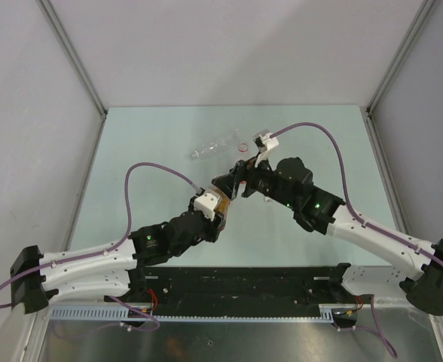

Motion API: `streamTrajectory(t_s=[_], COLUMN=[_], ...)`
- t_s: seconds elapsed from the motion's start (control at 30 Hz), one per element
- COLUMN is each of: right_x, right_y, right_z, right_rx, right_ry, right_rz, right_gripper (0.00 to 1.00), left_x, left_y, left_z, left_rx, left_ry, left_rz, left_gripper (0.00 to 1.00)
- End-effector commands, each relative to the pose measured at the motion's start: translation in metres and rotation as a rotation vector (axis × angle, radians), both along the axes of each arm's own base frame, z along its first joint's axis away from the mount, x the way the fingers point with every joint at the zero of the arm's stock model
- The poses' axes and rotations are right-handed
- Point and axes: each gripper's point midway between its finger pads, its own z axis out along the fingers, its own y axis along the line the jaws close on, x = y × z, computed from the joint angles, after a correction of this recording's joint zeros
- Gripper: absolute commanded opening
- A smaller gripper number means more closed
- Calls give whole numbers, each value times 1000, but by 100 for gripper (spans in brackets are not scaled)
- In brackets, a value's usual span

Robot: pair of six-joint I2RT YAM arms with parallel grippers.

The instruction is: Unscrew the bottle caps

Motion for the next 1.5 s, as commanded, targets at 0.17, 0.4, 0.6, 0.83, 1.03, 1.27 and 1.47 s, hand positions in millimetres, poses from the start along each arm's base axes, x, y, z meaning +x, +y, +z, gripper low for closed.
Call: streamTrajectory(t_s=[0.17,0.4,0.6,0.83,1.03,1.27,1.47], right_x=[7,8,7,3,-12,-44,-73], right_y=[12,17,10,3,0,-6,-19], right_z=[10,6,9,16,25,35,40], right_rx=[-2,-8,-13,-21,5,40,67], right_ry=[-19,-18,-24,-60,-119,-228,-302], right_rz=[-17,-10,-26,-1,157,420,641], right_gripper=[67,47,28,9,4,4,4], left_x=[3,2,2,-1,-13,-52,-94], left_y=[-1,5,6,0,-11,-42,-61], left_z=[27,24,25,22,21,32,59], left_rx=[-86,-93,-93,-71,-65,-140,-278], left_ry=[-26,-28,-33,-28,-24,-29,-74], left_rz=[34,43,43,7,-109,-420,-698], left_gripper=[0,0,0,0,0,0,0])
